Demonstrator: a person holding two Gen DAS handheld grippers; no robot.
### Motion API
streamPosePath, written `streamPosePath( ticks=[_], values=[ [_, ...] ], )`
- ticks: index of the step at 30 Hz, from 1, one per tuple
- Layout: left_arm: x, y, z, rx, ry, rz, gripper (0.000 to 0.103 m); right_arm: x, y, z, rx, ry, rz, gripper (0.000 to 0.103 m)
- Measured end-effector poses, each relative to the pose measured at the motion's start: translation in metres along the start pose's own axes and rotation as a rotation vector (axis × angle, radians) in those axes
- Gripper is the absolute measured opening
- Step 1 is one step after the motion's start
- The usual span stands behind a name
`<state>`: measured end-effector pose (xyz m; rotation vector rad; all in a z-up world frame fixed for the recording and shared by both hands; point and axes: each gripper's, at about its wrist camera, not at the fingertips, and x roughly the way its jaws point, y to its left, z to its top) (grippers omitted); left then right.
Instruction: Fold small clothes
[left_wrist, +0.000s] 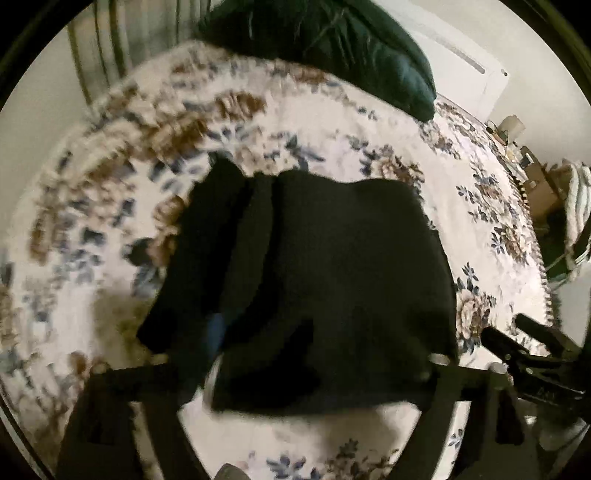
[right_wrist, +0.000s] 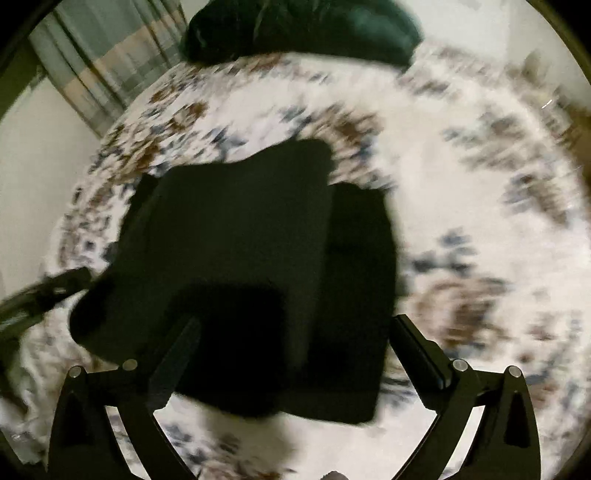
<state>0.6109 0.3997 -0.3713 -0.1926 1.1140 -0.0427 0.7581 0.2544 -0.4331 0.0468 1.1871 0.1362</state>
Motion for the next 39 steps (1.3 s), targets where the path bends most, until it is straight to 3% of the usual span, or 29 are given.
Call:
streamPosePath(
  ticks=[3, 8, 11, 22, 31, 39],
  values=[
    [-0.033, -0.015, -0.016, 0.013, -0.037, 0.059, 0.099, -0.069, -0.020, -0.034, 0.003, -0.075, -0.097, 0.103],
    [-0.097, -0.038, -0.044, -0.009, -0.082, 0.089, 0.099, -0.184, -0.047, -0.088, 0.017, -0.148, -0.160, 0.103],
    [-0.149, -0.059, -0.063, 0.006, -0.133, 0.129, 0.099, -0.262, -0.067, -0.120, 0.043, -0.189, -0.165, 0.103],
    [-0.325, -0.123, -0.132, 0.067, -0.299, 0.147, 0.099, -0.507, -0.093, -0.223, 0.020, -0.385, -0.155, 0.103],
    [-0.420, -0.147, -0.188, 0.072, -0.378, 0.158, 0.099, -0.646, -0.093, -0.307, -0.034, -0.474, -0.139, 0.103],
    [-0.470, -0.148, -0.221, 0.098, -0.407, 0.163, 0.099, -0.721, -0.082, -0.356, -0.015, -0.512, -0.147, 0.103]
  ],
)
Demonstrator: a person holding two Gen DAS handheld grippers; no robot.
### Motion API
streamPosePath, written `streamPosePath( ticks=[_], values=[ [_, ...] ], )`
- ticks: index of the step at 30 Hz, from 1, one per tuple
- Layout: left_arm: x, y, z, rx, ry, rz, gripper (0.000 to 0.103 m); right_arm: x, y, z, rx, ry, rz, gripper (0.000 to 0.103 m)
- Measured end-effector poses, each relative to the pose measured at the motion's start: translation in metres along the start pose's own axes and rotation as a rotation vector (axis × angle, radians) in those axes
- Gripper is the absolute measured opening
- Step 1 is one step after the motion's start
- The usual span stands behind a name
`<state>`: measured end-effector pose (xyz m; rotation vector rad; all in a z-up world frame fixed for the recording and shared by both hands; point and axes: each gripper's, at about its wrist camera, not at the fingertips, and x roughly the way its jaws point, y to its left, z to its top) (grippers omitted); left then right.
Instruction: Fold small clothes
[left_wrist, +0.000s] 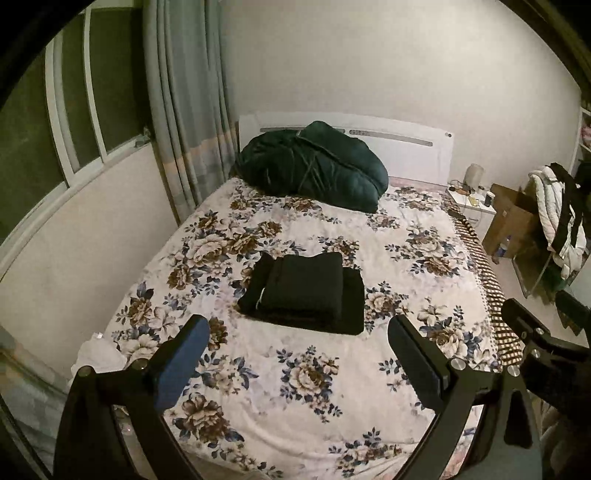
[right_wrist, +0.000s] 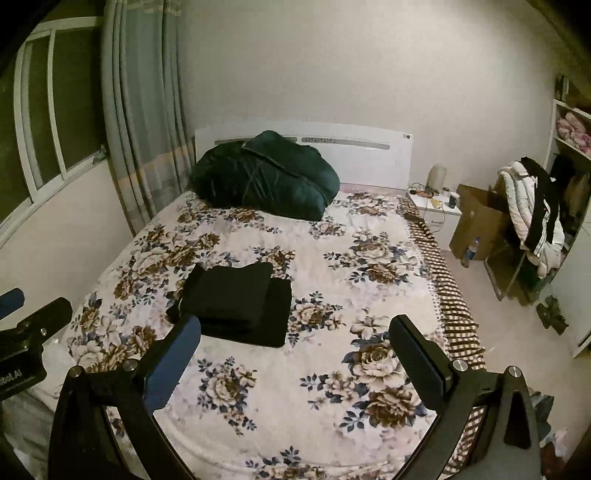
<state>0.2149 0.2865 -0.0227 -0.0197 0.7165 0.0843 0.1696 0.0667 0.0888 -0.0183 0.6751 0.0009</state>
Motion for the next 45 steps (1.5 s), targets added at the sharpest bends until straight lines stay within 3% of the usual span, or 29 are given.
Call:
streamPosePath(
  ticks=[10, 18, 45],
  values=[
    [-0.036, 0.013, -0.010, 0.011, -0.036, -0.004, 0.103, -0.067, 0.015, -0.010, 0.016, -0.026, -0.024, 0.103],
    [-0.047, 0.019, -0.020, 0.005, -0.039, -0.021, 0.103, -0.094, 0.024, -0.016, 0.015, -0.040, -0.047, 0.103],
    [-0.060, 0.021, -0.019, 0.013, -0.044, -0.028, 0.103, -0.107, 0.032, -0.026, 0.032, -0.022, -0.037, 0.103]
  ],
)
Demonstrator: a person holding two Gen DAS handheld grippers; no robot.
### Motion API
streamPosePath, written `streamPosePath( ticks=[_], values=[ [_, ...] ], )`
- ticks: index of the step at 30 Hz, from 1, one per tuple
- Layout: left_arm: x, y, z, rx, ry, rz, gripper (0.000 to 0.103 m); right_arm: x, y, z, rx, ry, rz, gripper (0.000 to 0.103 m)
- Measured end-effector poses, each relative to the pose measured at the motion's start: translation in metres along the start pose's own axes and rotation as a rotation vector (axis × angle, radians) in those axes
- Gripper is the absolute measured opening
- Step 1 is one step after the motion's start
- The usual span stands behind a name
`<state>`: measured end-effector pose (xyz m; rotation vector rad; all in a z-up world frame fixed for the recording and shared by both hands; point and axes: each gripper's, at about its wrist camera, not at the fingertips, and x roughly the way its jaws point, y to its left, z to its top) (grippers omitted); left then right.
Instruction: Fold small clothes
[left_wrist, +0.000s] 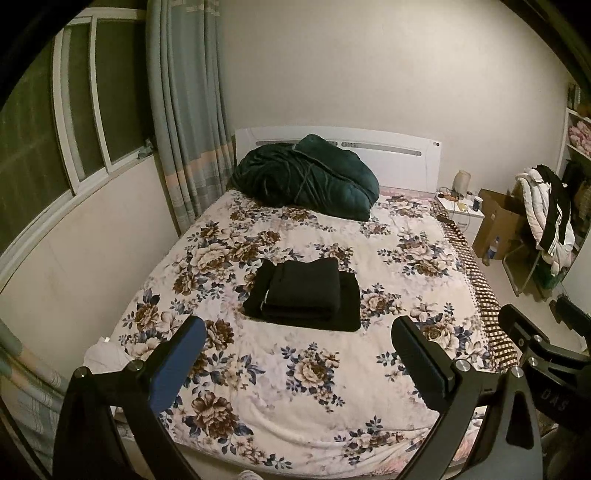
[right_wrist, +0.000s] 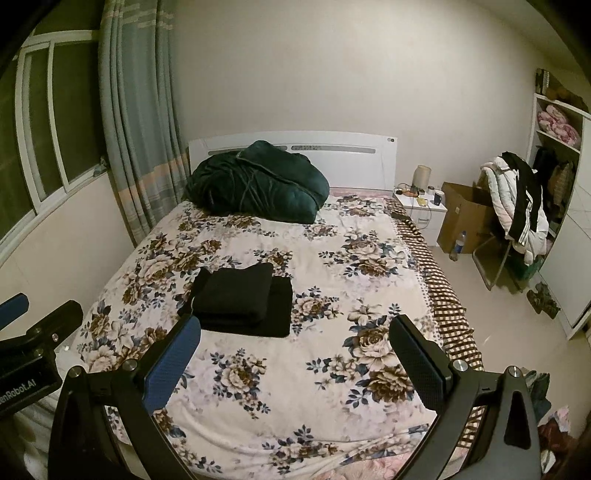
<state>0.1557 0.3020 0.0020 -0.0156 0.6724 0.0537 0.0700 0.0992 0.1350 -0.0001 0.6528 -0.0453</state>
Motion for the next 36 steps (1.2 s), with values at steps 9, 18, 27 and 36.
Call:
streamPosePath(
  ticks=[9, 18, 27, 36],
  values=[
    [0.0007, -0.0001, 0.0020, 0.001, -0.001, -0.001, 0.103, -0.0034, 0.0024, -0.0043, 0.005, -0.001, -0.006, 0.103],
    [0.0014, 0.0007, 0.0019, 0.003, -0.001, -0.002, 0.103, -0.0020, 0.0002, -0.0022, 0.007, -0.002, -0.005, 0.103],
    [0.0002, 0.0002, 0.0009, 0.002, -0.002, -0.001, 0.103, -0.0025, -0.0001, -0.0017, 0.008, -0.002, -0.006, 0.103],
    [0.0001, 0.0001, 0.0042, 0.003, -0.005, -0.001, 0.103, -0.0034, -0.0003, -0.0020, 0.012, 0.000, -0.006, 0.103]
  ],
)
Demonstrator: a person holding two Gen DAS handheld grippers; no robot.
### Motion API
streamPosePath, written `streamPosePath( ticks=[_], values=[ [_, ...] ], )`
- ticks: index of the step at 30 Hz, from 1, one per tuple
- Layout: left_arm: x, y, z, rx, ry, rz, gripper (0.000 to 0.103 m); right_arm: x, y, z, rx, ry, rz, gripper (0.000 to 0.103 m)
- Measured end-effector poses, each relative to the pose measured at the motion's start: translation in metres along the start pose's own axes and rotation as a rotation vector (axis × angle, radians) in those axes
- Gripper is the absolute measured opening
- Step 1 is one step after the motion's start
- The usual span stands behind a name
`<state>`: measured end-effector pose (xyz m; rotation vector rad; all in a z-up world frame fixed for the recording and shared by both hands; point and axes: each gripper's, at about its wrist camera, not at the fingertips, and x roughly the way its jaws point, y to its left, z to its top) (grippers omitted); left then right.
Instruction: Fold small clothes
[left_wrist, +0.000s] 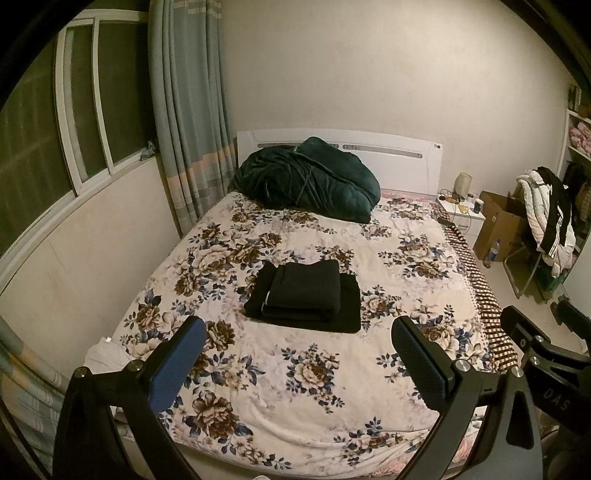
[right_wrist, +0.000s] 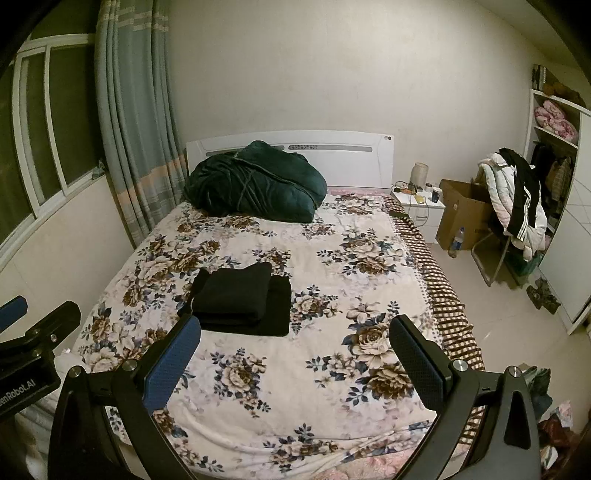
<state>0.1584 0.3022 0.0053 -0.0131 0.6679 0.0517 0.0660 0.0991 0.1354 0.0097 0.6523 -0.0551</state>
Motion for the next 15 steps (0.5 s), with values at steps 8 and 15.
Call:
streamPosePath(
  ticks=[8, 15],
  values=[
    [-0.0011, -0.0005, -0.0002, -0.001, 0.000, 0.002, 0.103, -0.0007, 0.0000, -0.0003, 0.002, -0.002, -0.003, 0.103],
    [-0.0038, 0.0009, 0.0033, -0.001, -0.009, 0.015, 0.103, 0.0003, -0.0006, 0.0001, 0.003, -0.001, -0.004, 0.103]
  ],
)
